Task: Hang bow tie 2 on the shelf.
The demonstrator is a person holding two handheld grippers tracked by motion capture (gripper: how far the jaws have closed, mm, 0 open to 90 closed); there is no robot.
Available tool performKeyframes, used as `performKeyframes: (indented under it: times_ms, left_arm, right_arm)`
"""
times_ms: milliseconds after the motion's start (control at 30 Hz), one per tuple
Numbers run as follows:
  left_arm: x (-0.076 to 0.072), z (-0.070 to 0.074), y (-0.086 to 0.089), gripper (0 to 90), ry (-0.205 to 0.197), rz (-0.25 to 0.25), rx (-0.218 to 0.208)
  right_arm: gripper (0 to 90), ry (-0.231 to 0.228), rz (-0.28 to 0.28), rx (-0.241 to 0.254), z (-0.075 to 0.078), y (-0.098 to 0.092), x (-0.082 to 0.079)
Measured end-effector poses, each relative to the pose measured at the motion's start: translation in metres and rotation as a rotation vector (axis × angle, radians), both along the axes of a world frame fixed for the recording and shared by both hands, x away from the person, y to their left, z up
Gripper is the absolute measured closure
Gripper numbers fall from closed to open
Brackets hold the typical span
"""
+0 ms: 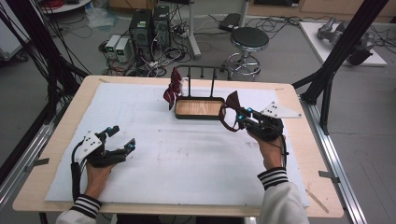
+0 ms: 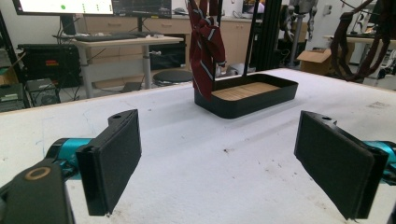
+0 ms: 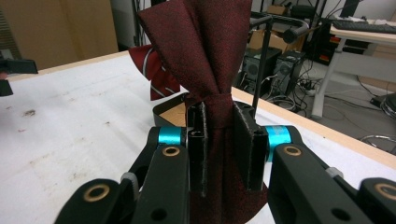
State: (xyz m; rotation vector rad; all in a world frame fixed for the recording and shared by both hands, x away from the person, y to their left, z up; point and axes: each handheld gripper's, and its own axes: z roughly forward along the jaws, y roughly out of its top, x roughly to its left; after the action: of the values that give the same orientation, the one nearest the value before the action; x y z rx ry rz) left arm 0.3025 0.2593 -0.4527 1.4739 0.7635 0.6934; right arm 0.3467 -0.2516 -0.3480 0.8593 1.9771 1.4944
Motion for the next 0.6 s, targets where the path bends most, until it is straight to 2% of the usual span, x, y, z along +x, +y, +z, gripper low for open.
performKeyframes:
  times_ms: [600]
  left_arm:
    - [0.0,0.0,0.0,15.2,0.001,0.003,-0.002]
  right_arm:
    - [76.7,-0.007,-0.031,0.031,0.022,0.016,0.037]
